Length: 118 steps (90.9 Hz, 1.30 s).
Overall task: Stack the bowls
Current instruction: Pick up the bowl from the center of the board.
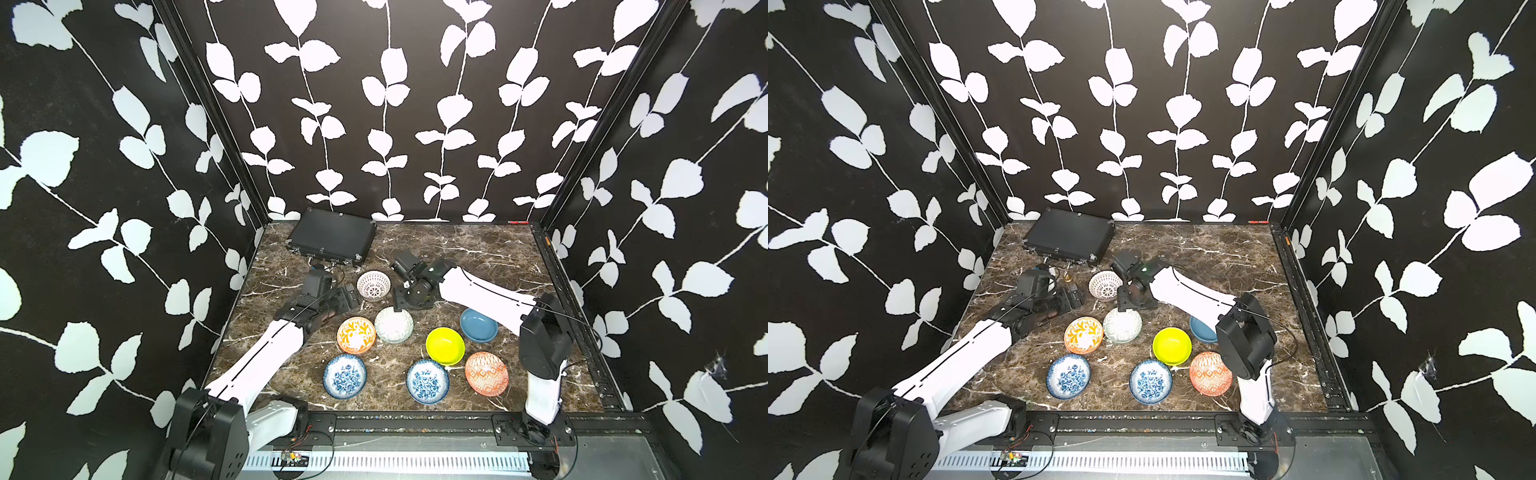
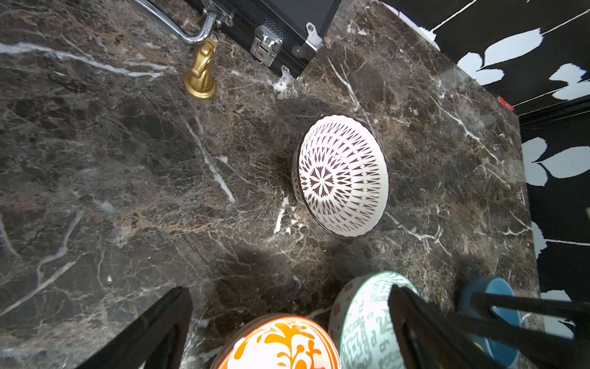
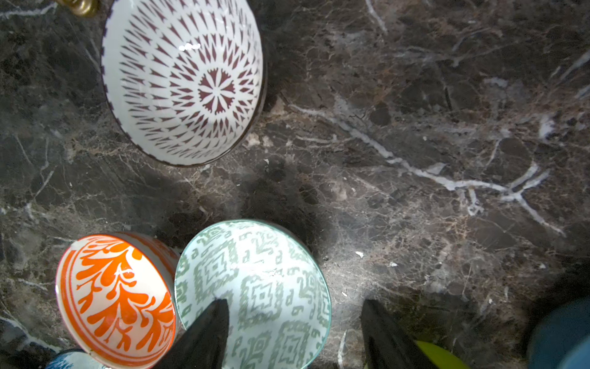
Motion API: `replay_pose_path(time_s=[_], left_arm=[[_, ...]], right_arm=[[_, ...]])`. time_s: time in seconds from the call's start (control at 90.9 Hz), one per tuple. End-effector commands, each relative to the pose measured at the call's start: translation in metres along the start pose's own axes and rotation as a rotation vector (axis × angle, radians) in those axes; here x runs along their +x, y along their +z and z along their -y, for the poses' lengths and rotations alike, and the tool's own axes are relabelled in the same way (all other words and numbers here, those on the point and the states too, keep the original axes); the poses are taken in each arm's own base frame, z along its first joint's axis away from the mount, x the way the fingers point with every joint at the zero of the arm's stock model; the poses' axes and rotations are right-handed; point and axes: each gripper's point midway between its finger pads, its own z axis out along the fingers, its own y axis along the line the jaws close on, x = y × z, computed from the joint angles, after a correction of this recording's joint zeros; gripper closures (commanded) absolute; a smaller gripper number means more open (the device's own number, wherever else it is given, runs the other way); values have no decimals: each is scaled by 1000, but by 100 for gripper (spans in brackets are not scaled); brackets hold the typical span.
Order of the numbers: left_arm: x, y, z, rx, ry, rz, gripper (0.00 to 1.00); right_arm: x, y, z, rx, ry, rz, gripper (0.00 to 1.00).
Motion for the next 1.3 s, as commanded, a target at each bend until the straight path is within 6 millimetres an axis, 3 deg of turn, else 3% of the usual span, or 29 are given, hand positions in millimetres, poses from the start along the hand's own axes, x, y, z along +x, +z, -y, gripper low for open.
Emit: replay_pose_path(time_s=[0.0,0.506,1.287], left_arm=[[-8,-5,7,21,20,14,1],[-7,-5,7,22,18,18,1],[-7,-5,7,20,17,15,1]], right_arm=[[1,10,1,31,-19,-18,35],[19,16,10,38,-9,-42,39],[29,19,15,56,-11,-49,43]])
